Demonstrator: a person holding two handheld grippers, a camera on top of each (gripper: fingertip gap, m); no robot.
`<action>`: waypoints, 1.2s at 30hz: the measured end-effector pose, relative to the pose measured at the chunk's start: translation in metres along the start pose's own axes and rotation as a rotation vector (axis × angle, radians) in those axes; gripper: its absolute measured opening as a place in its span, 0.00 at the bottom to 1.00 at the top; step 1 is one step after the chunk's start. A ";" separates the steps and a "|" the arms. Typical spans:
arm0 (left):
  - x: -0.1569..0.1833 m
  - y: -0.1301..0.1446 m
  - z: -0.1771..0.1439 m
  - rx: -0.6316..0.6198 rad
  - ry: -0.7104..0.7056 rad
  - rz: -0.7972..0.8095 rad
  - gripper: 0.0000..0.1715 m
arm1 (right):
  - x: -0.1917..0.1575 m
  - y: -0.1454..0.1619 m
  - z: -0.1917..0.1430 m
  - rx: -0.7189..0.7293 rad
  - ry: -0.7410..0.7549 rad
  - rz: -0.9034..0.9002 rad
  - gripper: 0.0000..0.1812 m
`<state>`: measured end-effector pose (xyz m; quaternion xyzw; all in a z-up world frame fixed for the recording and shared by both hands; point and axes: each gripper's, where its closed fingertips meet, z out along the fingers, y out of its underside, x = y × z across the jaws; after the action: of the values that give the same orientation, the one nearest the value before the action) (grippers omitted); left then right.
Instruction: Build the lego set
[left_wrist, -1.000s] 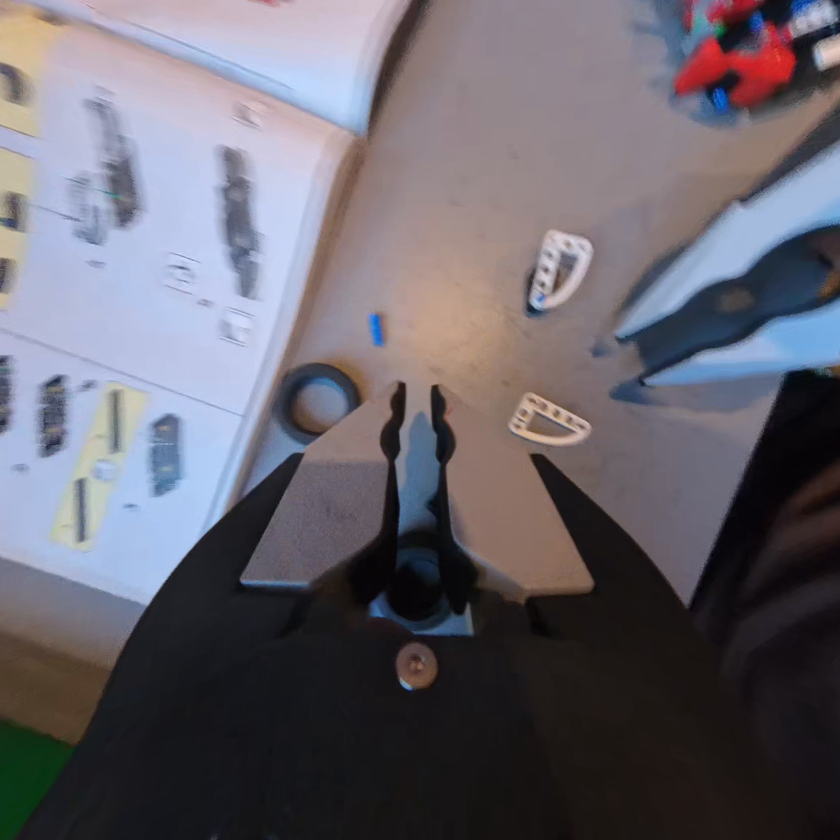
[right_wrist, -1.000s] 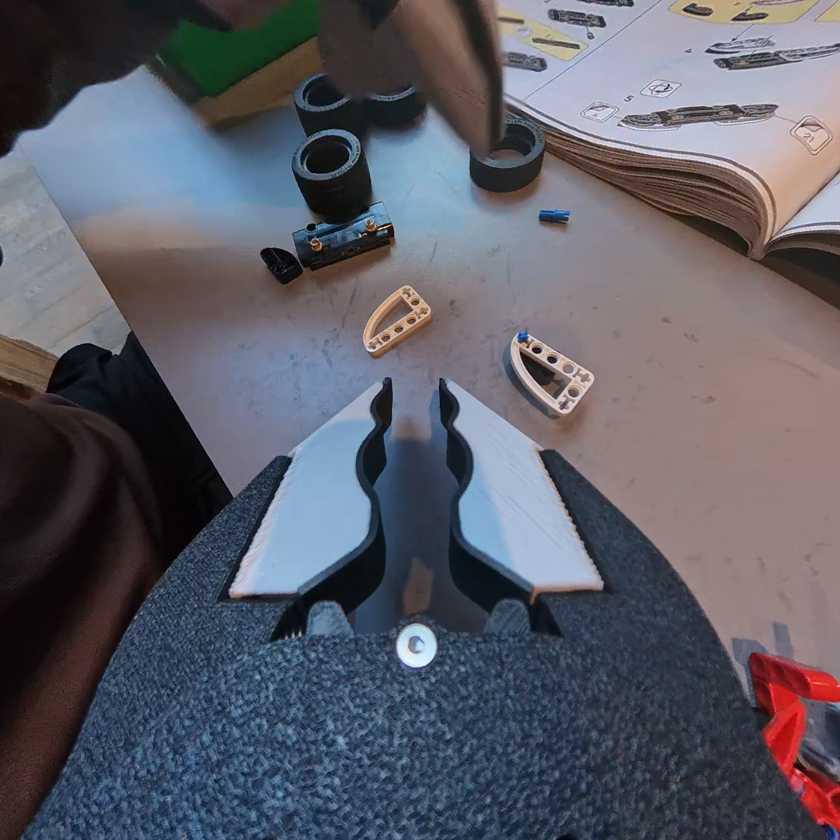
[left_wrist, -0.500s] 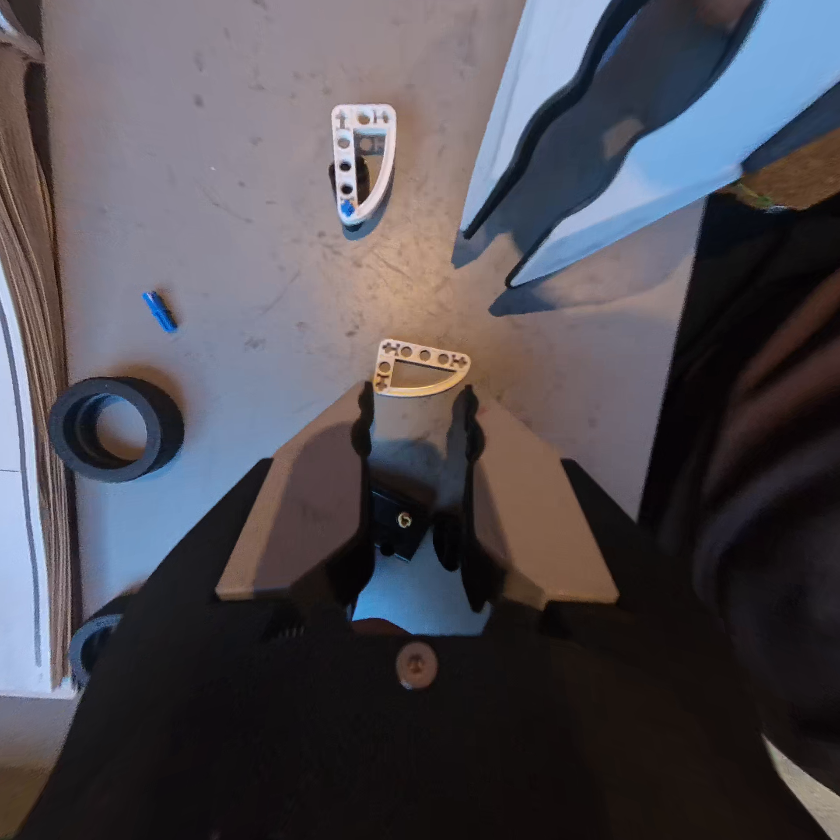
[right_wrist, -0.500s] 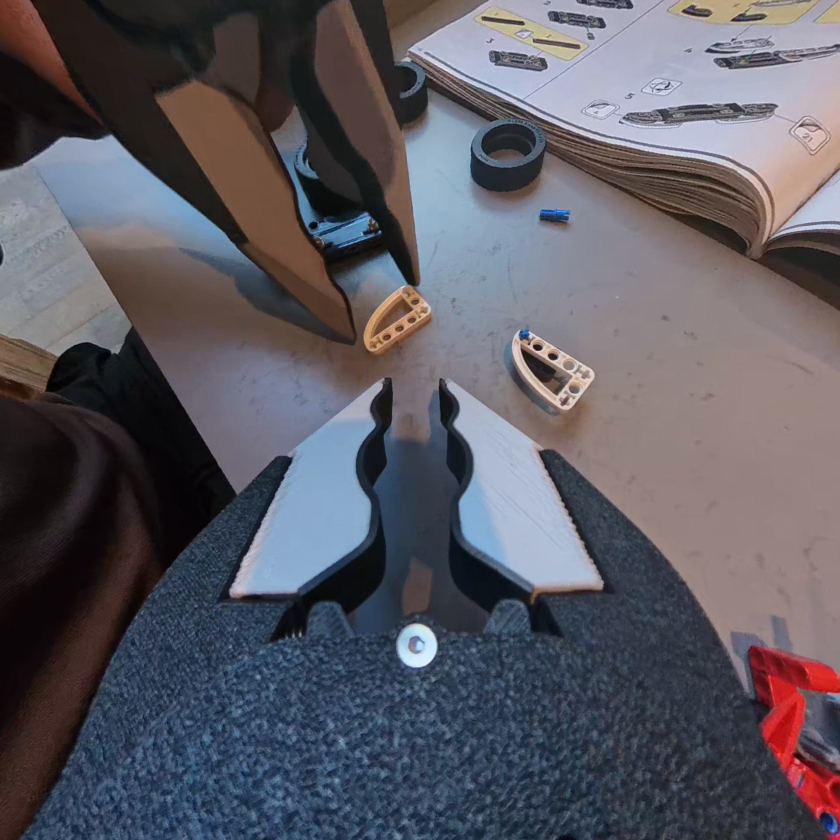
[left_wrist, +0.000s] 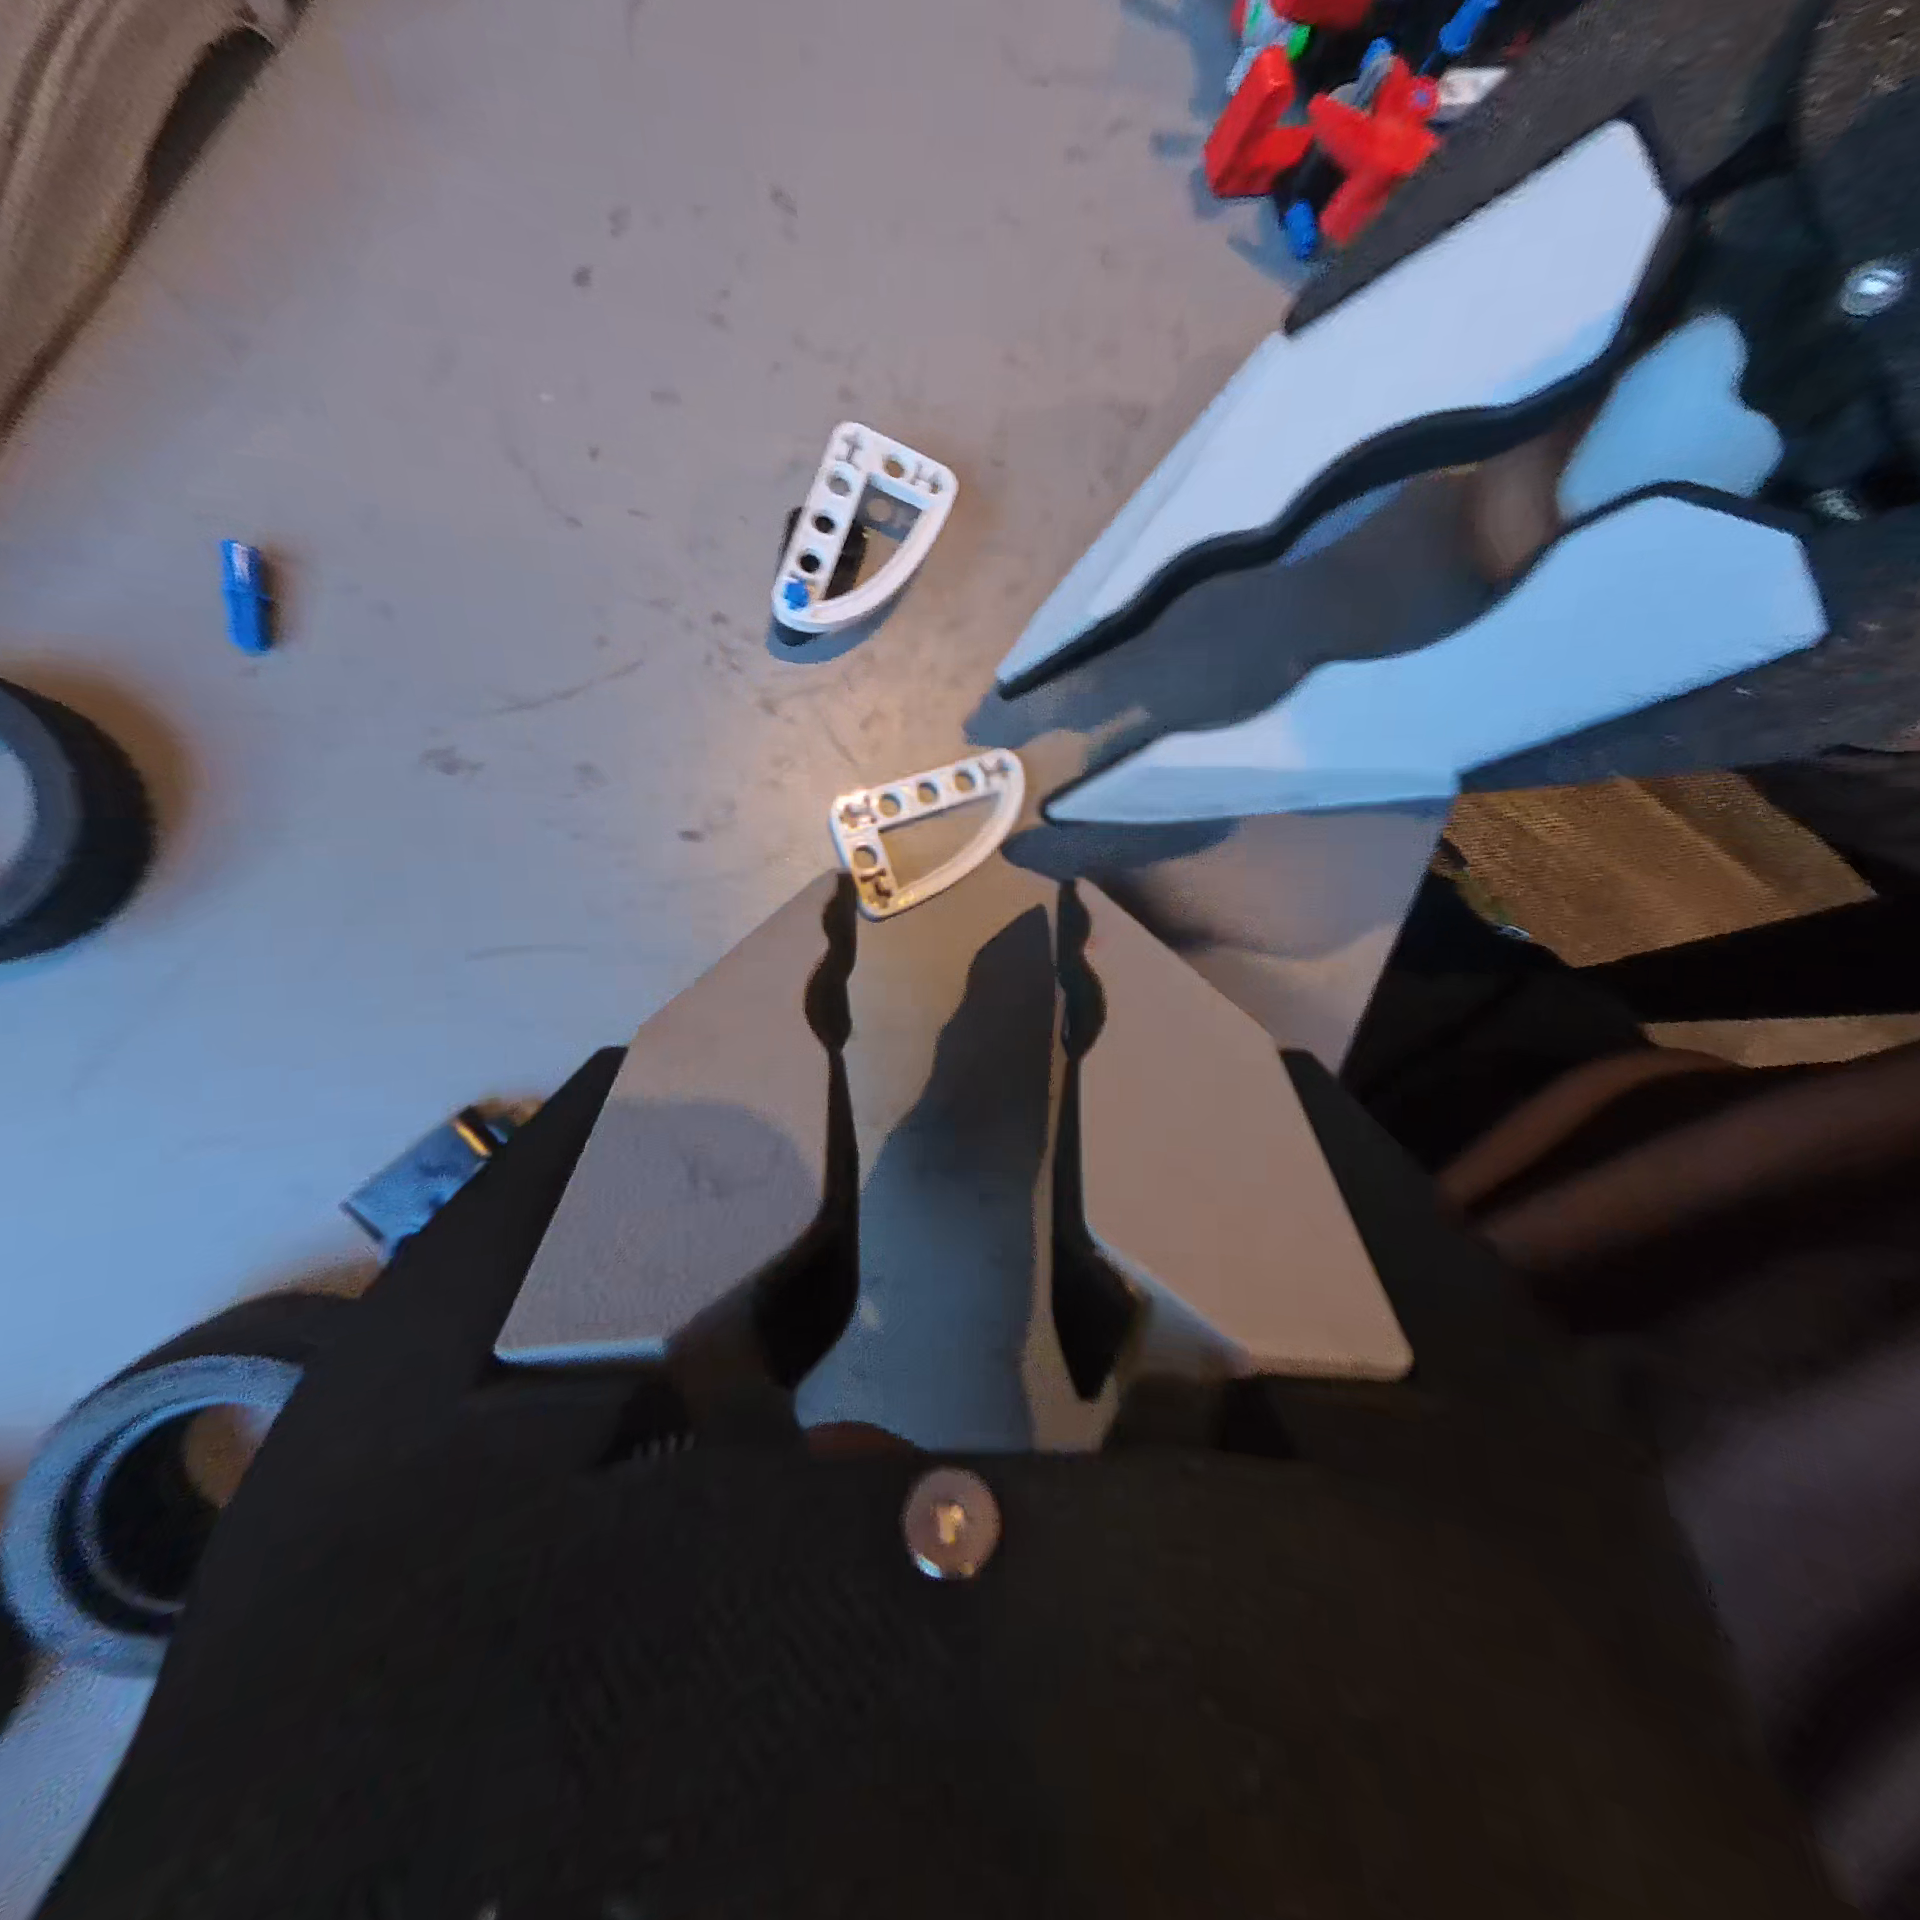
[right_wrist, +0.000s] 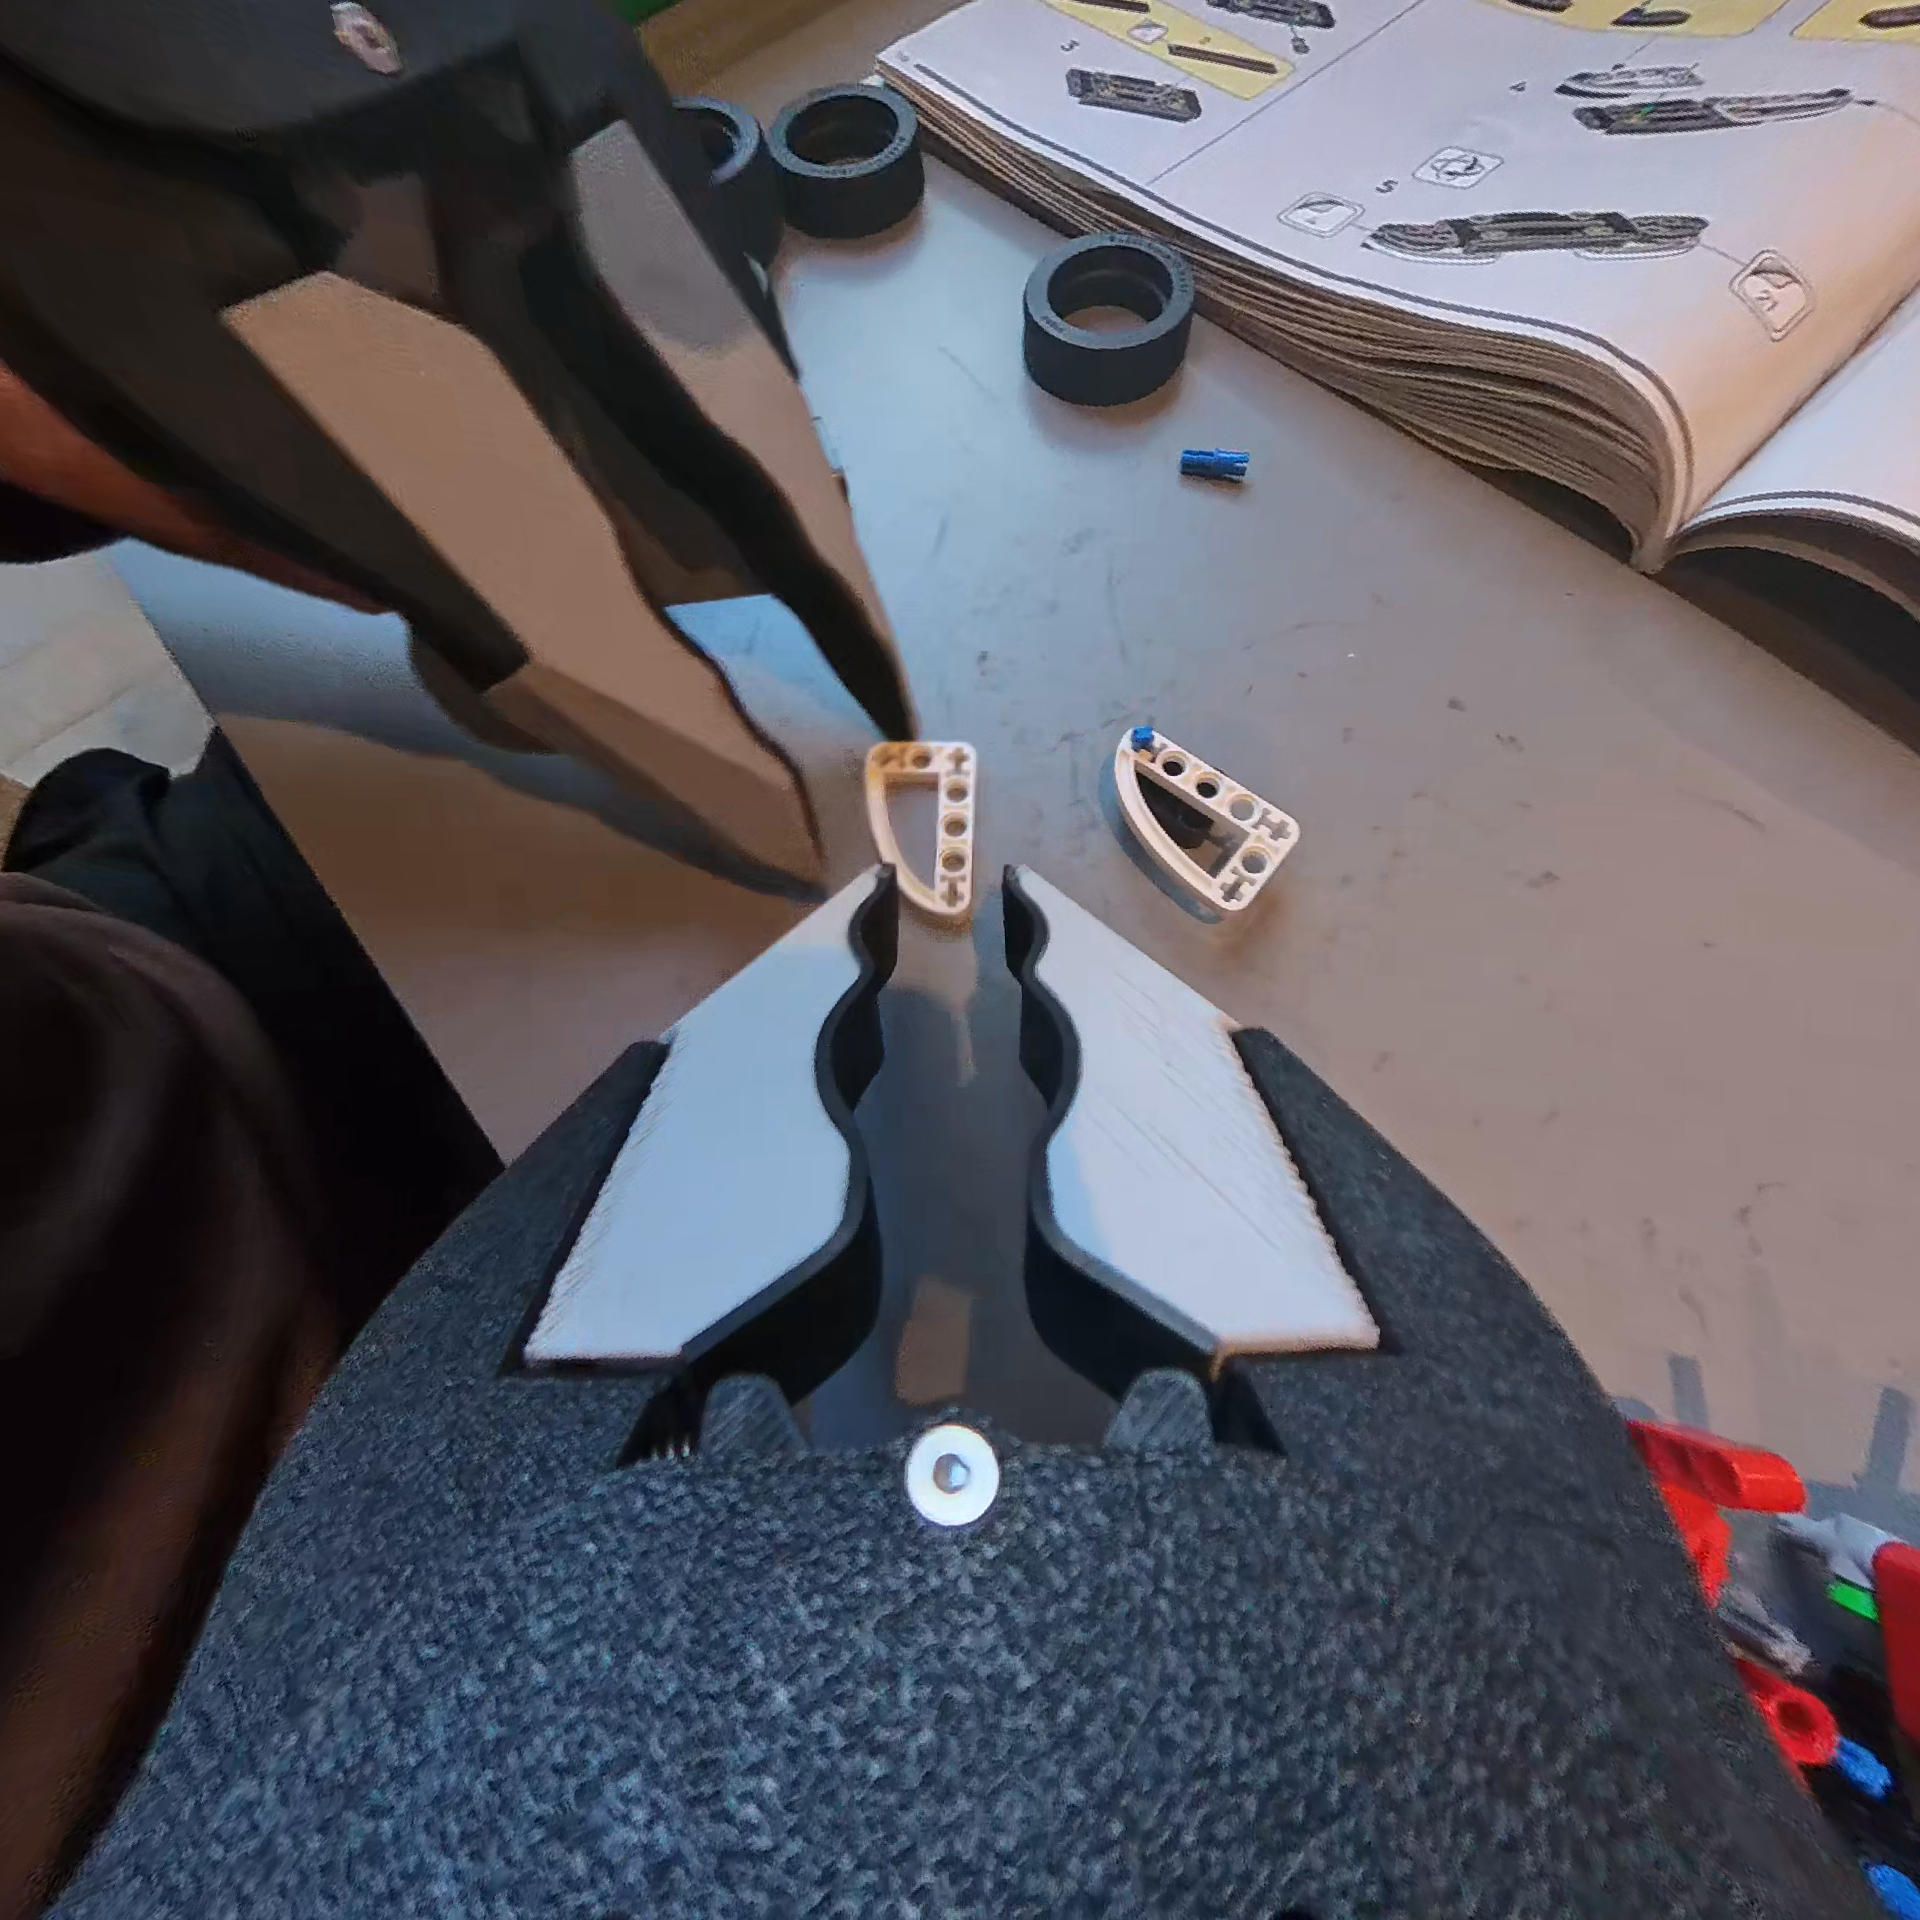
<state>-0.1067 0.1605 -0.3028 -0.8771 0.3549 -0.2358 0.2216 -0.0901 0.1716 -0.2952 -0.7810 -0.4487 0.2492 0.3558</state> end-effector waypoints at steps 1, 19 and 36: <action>0.006 0.003 -0.001 -0.002 0.018 -0.003 0.22 | 0.002 0.000 0.000 -0.002 0.011 -0.001 0.11; -0.099 0.060 -0.155 0.564 -0.854 0.204 0.14 | -0.030 -0.030 -0.026 0.220 -0.095 0.031 0.11; -0.119 0.058 -0.139 0.390 -1.035 0.394 0.00 | -0.018 -0.023 -0.018 0.176 -0.174 0.059 0.12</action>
<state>-0.2917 0.1782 -0.2559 -0.7387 0.3068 0.2077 0.5631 -0.0983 0.1576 -0.2651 -0.7350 -0.4310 0.3648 0.3754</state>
